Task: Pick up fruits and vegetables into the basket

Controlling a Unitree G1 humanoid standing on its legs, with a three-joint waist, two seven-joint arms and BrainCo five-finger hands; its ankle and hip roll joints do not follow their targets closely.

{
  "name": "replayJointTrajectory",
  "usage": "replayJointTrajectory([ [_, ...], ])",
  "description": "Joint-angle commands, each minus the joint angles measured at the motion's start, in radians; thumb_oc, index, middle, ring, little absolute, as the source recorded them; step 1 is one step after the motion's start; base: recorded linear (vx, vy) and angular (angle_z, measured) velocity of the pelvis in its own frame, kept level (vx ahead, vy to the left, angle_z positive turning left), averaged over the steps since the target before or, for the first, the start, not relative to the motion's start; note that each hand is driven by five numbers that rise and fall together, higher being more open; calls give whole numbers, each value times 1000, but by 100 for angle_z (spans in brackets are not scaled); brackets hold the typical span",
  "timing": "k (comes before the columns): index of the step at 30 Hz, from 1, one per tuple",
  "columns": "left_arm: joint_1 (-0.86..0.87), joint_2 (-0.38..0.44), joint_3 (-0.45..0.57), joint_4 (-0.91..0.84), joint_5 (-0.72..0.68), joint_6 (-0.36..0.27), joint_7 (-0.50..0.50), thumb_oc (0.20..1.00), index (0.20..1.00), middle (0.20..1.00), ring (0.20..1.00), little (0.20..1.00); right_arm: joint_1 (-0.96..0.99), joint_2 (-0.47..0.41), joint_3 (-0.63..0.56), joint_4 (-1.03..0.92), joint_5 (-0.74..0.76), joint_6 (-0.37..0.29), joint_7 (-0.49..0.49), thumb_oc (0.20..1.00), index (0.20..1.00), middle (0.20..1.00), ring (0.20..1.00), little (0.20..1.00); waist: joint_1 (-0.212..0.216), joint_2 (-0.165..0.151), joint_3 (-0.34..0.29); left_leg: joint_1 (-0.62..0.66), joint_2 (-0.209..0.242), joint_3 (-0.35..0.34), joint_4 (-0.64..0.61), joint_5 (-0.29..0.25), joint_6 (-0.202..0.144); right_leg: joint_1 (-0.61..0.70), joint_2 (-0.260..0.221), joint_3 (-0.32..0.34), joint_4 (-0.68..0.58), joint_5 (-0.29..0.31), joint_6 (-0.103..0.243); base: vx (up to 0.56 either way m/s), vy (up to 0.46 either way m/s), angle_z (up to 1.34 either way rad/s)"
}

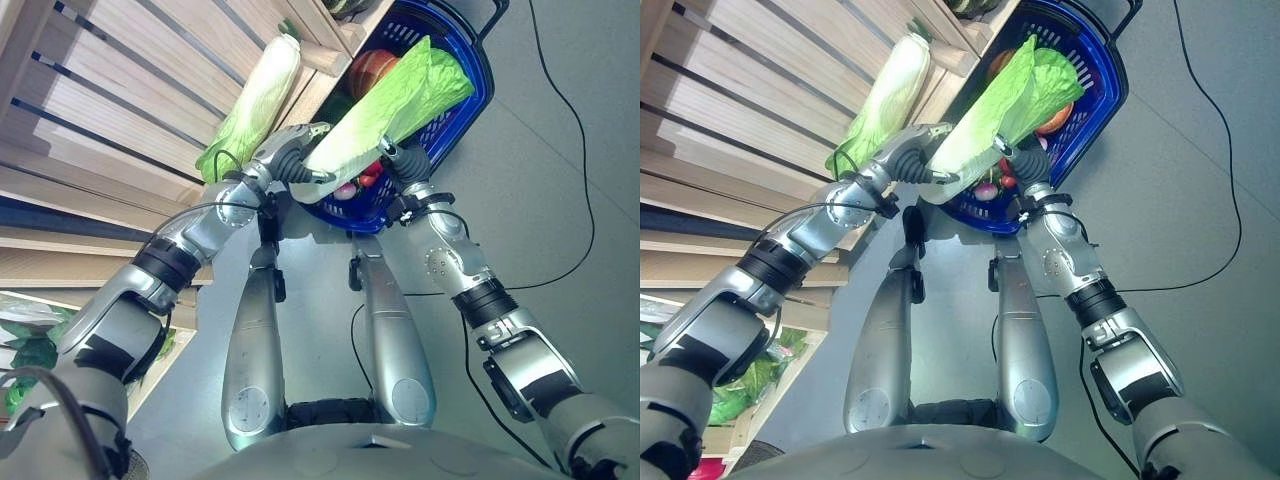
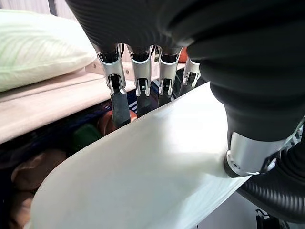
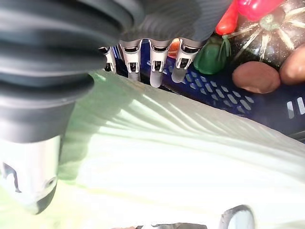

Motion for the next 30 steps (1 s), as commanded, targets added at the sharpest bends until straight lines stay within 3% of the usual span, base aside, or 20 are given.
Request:
replayJointTrajectory([
  [1, -19, -13, -20, -174, -20, -91, -44, 200, 200, 200, 200, 200, 3, -23, 1, -148, 27, -37, 38, 1000, 1000, 1000, 1000, 1000, -4, 28, -14, -5, -34, 27, -53, 23, 24, 54, 7, -58, 59, -71, 59, 0, 0, 0],
  [14, -36, 5, -50, -186, -51, -83, -144, 200, 200, 200, 200, 200, 2, -25, 3, -168, 120, -47, 115, 1000, 1000, 1000, 1000, 1000, -6, 26, -14, -5, -32, 27, -54, 24, 24, 54, 5, -59, 56, -67, 62, 0, 0, 0],
  [15, -38, 6, -52, -186, -52, -81, -147, 200, 200, 200, 200, 200, 1, -22, 4, -170, 119, -48, 120, 950, 950, 950, 950, 950, -6, 26, -14, -5, -32, 26, -55, 24, 24, 54, 5, -59, 55, -66, 62, 0, 0, 0],
  [17, -36, 5, -55, -184, -52, -81, -152, 200, 200, 200, 200, 200, 3, -21, 6, -172, 118, -50, 124, 533, 533, 533, 533, 533, -5, 26, -14, -3, -32, 26, -51, 19, 24, 56, 4, -59, 58, -71, 62, 0, 0, 0],
  [18, -38, 7, -54, -182, -54, -81, -159, 200, 200, 200, 200, 200, -1, -20, 4, -175, 117, -52, 129, 200, 200, 200, 200, 200, -6, 26, -14, -8, -33, 25, -53, 25, 24, 52, 3, -60, 55, -65, 62, 0, 0, 0],
  [30, -38, 7, -53, -181, -45, -58, -137, 200, 200, 200, 200, 200, -8, -24, 7, -166, 128, -66, 137, 200, 200, 200, 200, 200, -1, 25, -14, -3, -34, 19, -64, 29, 24, 59, 2, -63, 44, -63, 63, 0, 0, 0],
])
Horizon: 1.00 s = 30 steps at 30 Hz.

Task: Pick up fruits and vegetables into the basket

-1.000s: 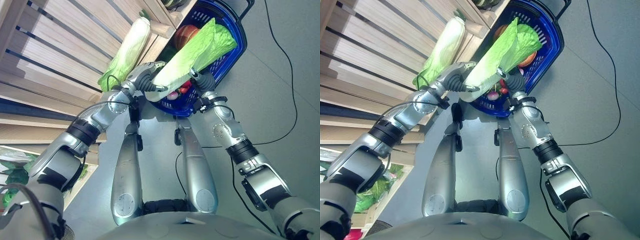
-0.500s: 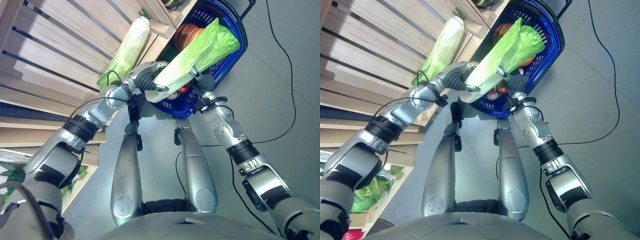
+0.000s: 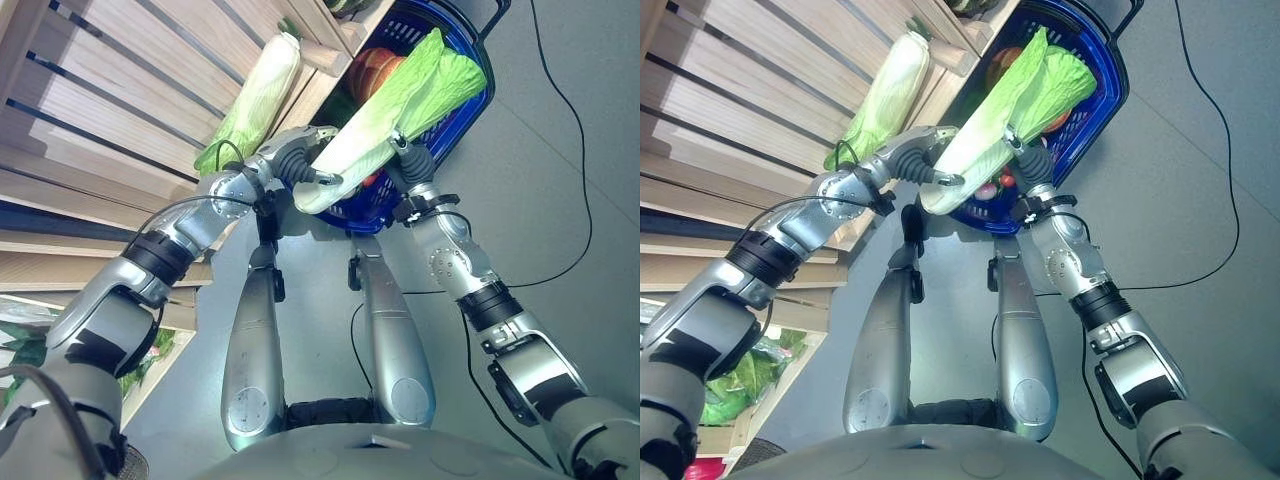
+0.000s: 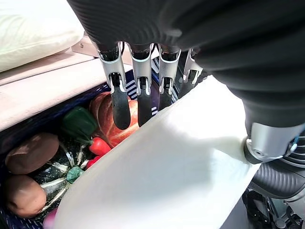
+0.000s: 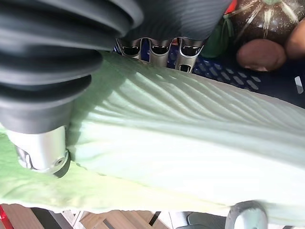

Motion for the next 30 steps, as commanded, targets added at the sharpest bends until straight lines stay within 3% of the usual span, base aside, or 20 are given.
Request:
replayJointTrajectory([
  [1, 2, -31, -30, -146, -4, -56, -1, 200, 200, 200, 200, 200, -28, -4, 2, -134, 12, -48, 53, 200, 200, 200, 200, 200, 1, 29, -16, -4, -35, 21, -54, 30, 23, 56, 2, -60, 54, -67, 69, 0, 0, 0],
  [2, 5, -31, -29, -146, -1, -52, 12, 200, 200, 200, 200, 200, -27, -6, 4, -133, 13, -50, 53, 200, 200, 200, 200, 200, 1, 29, -16, -3, -35, 20, -54, 31, 23, 56, 3, -60, 54, -67, 69, 0, 0, 0],
  [3, 8, -33, -26, -146, 1, -47, 31, 385, 385, 385, 385, 385, -26, -6, 4, -134, 14, -52, 53, 200, 200, 200, 200, 200, 1, 28, -16, -2, -35, 19, -55, 31, 23, 57, 2, -60, 54, -67, 69, 0, 0, 0],
  [4, 9, -35, -20, -138, 0, -42, 57, 1000, 1000, 1000, 1000, 1000, -24, -4, 4, -135, 13, -52, 51, 200, 200, 200, 200, 200, 2, 27, -16, 5, -34, 21, -57, 27, 24, 63, 3, -60, 54, -71, 69, 0, 0, 0],
  [8, 44, -40, 11, -143, 14, -51, 177, 1000, 1000, 1000, 1000, 1000, -16, -2, -2, -140, 10, -66, 43, 200, 200, 200, 200, 200, 9, 29, -16, 2, -38, 13, -54, 26, 22, 63, 1, -63, 55, -72, 70, 0, 0, 0],
  [11, 82, -64, 64, -128, -1, -110, 292, 1000, 1000, 1000, 1000, 1000, -8, 5, -12, -142, 3, -75, 42, 200, 200, 200, 200, 200, 13, 26, -16, 1, -41, 8, -57, 30, 25, 60, 2, -64, 55, -70, 68, 0, 0, 0],
  [19, 134, -127, 201, -104, -28, -159, 499, 1000, 1000, 1000, 1000, 1000, 2, 30, -43, -146, -32, -91, 23, 200, 200, 200, 200, 200, 23, 21, -16, 0, -49, -2, -45, 22, 25, 60, 7, -67, 71, -83, 63, -1, -3, 1],
  [30, 131, -137, 326, -8, -75, -146, 627, 1000, 1000, 1000, 1000, 1000, -17, 14, -114, -125, -62, -109, -33, 200, 200, 200, 200, 200, 23, 23, -16, 0, -49, -6, -36, 18, 22, 57, 10, -68, 92, -97, 56, 0, 0, 0],
])
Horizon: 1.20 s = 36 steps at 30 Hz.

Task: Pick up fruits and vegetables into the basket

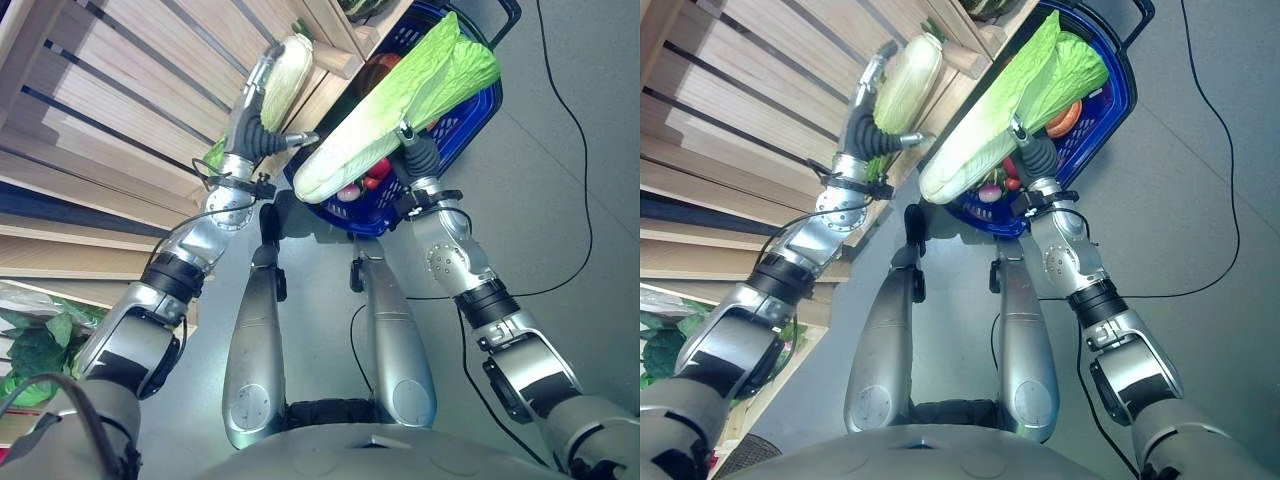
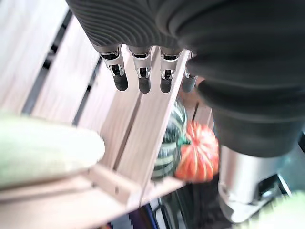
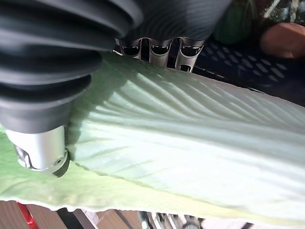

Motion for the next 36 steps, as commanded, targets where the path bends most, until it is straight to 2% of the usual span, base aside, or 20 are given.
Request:
replayJointTrajectory([
  [1, -11, -6, 62, -8, -30, -40, 57, 1000, 1000, 1000, 1000, 1000, -9, -15, -57, -115, -37, -72, -18, 200, 200, 200, 200, 200, -8, 24, -16, -9, -48, 9, -40, 21, 24, 44, 12, -53, 81, -91, 56, 0, 0, 0],
  [7, -29, -5, 80, 69, -61, -55, 75, 1000, 1000, 1000, 1000, 1000, -40, -41, -74, -26, -93, -60, -98, 200, 200, 200, 200, 200, -11, 31, -16, -11, -47, 11, -31, 18, 22, 39, 11, -49, 91, -95, 54, 0, 0, 0],
  [9, -41, -5, 80, 107, -78, -70, 79, 1000, 1000, 1000, 1000, 1000, -66, -65, -81, 54, -126, -37, -152, 200, 200, 200, 200, 200, -9, 39, -16, -13, -47, 11, -29, 18, 21, 39, 9, -49, 91, -96, 52, 0, 0, 0],
  [19, -111, -13, 44, 207, -104, -94, 85, 1000, 1000, 1000, 1000, 1000, -191, -106, -84, 360, -158, 20, -250, 200, 200, 200, 200, 200, 7, 56, -16, -24, -52, 9, -14, 13, 19, 29, 3, -58, 103, -99, 49, 0, 0, 0],
  [25, -159, -24, 16, 255, -122, -103, 88, 1000, 1000, 1000, 1000, 1000, -284, -119, -79, 561, -220, 63, -251, 200, 200, 200, 200, 200, 21, 74, -16, -36, -60, 4, 5, 3, 22, 15, 1, -63, 123, -110, 48, 0, 0, 0],
  [31, -189, -31, 2, 273, -133, -107, 82, 1000, 1000, 1000, 1000, 1000, -348, -116, -62, 670, -287, 85, -249, 200, 200, 200, 200, 200, 30, 87, -16, -55, -67, 0, 12, 11, 23, -3, 0, -66, 128, -104, 47, -2, -1, 2],
  [36, -212, -41, -9, 299, -143, -125, 72, 1000, 1000, 1000, 1000, 1000, -415, -111, -28, 787, -325, 138, -244, 200, 200, 200, 200, 200, 41, 100, -16, -67, -71, -4, 20, 12, 24, -15, -2, -70, 136, -106, 45, 1, -2, 2],
])
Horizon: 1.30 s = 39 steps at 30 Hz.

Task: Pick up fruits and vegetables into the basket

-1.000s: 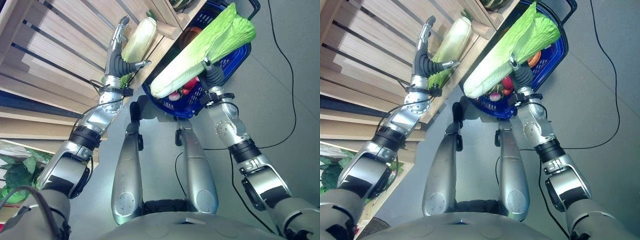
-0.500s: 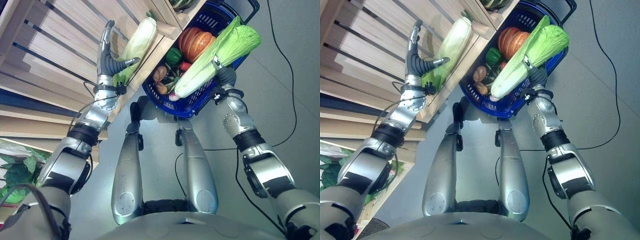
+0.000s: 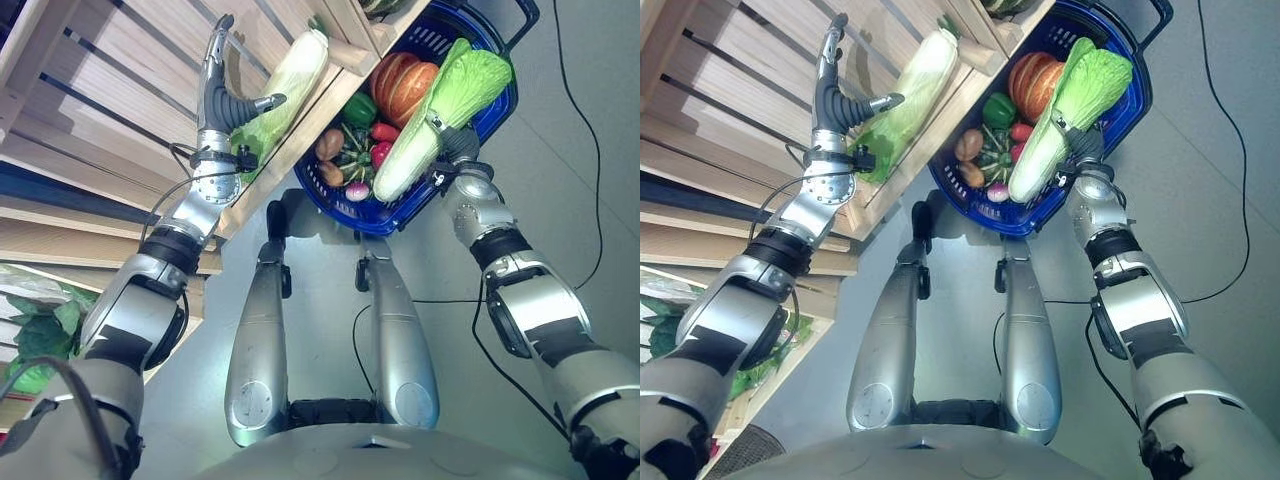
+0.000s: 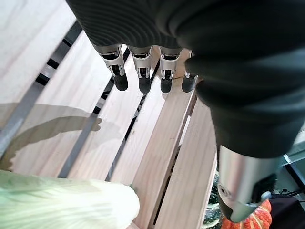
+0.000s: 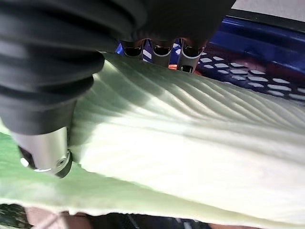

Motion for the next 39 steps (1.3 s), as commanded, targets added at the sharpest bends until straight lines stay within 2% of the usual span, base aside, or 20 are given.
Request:
replayJointTrajectory([
  [1, -44, -31, 25, 0, -17, -77, 7, 1000, 1000, 1000, 1000, 1000, -41, -60, 26, 32, -25, 7, -1, 200, 200, 200, 200, 200, 5, 85, -26, -59, -56, -3, 6, 7, 17, -5, 15, -69, 119, -105, 42, 0, 0, 0],
  [21, -43, -62, -2, -24, -14, -77, 53, 1000, 1000, 1000, 1000, 1000, -118, -72, 23, 216, -25, 108, -69, 200, 200, 200, 200, 200, 23, 130, -26, -88, -63, -10, 23, 5, 17, -46, 16, -66, 155, -124, 40, -1, 1, 1],
  [22, -41, -63, -3, -26, -12, -75, 57, 1000, 1000, 1000, 1000, 1000, -116, -75, 23, 221, -23, 113, -73, 329, 329, 329, 329, 329, 23, 131, -26, -87, -63, -10, 22, 6, 17, -46, 16, -65, 154, -124, 40, 0, 0, 0],
  [23, -39, -65, -5, -29, -11, -73, 61, 1000, 1000, 1000, 1000, 1000, -115, -76, 23, 224, -22, 118, -79, 586, 586, 586, 586, 586, 23, 132, -26, -85, -63, -10, 19, 6, 18, -46, 17, -65, 153, -124, 40, 0, 0, 0],
  [24, -39, -65, -5, -29, -11, -73, 62, 1000, 1000, 1000, 1000, 1000, -115, -76, 23, 224, -22, 118, -79, 586, 586, 586, 586, 586, 23, 132, -26, -85, -63, -10, 19, 7, 18, -45, 17, -65, 153, -124, 40, 0, 0, 0],
  [25, -36, -65, -5, -30, -12, -74, 65, 1000, 1000, 1000, 1000, 1000, -113, -78, 22, 229, -21, 121, -82, 743, 743, 743, 743, 743, 23, 133, -26, -83, -63, -9, 16, 7, 18, -45, 17, -65, 153, -124, 39, 0, 0, 0],
  [26, -34, -63, -6, -36, -13, -70, 69, 1000, 1000, 1000, 1000, 1000, -111, -79, 21, 230, -16, 127, -84, 1000, 1000, 1000, 1000, 1000, 23, 134, -26, -84, -63, -8, 15, 8, 19, -45, 18, -66, 153, -124, 40, 0, 0, 0],
  [39, -26, -61, -5, -35, -17, -62, 73, 1000, 1000, 1000, 1000, 1000, -119, -89, 17, 247, -8, 145, -97, 1000, 1000, 1000, 1000, 1000, 24, 134, -26, -82, -62, -9, 18, 9, 19, -43, 17, -67, 156, -122, 40, 0, 0, 0],
])
